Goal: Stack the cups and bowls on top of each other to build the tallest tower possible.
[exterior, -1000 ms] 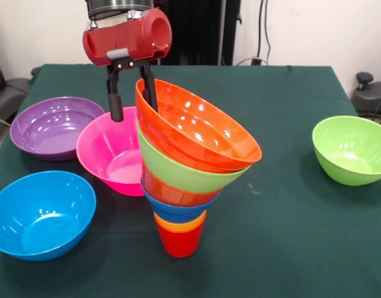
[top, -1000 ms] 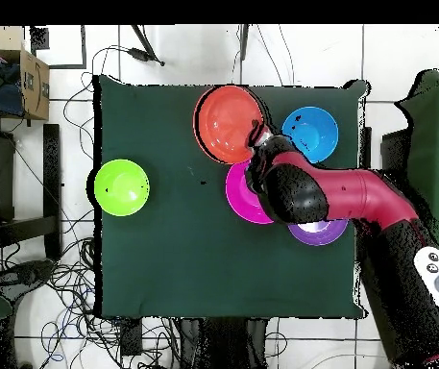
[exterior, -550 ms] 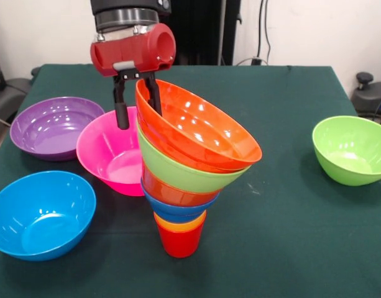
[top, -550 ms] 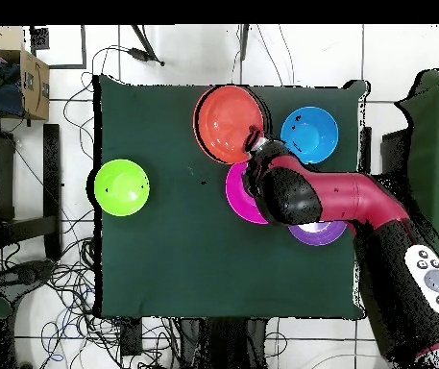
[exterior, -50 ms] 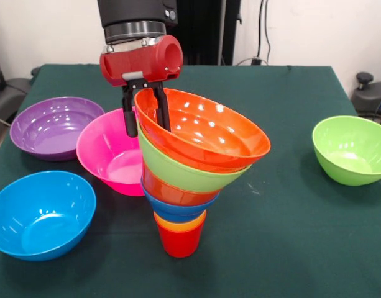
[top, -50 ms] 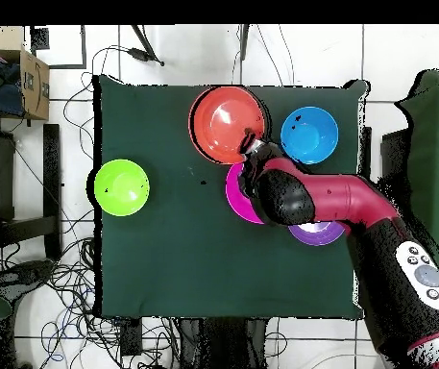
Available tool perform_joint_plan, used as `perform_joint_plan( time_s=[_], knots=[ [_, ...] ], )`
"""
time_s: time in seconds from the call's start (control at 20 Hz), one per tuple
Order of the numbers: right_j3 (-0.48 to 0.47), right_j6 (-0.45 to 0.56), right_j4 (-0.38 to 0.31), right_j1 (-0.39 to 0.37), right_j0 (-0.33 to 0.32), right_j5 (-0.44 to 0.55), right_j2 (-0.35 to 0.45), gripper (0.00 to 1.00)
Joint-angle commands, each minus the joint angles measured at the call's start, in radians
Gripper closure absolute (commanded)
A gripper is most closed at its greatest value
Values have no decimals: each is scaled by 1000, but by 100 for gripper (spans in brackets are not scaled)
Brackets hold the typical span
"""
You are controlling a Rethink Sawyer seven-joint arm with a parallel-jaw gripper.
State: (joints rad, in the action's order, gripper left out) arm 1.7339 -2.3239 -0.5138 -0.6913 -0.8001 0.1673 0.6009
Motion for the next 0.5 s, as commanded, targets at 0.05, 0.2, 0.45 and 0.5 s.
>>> perform_joint_plan(
  time_s=[0.05,0.2,0.45,0.5],
  knots=[
    [6,-1,-64,41,44,-20,-70,0],
    [6,4,-57,37,42,-11,-65,0],
    [6,7,-57,35,41,-8,-65,0],
    [6,9,-57,33,40,-5,-64,0]
  ],
)
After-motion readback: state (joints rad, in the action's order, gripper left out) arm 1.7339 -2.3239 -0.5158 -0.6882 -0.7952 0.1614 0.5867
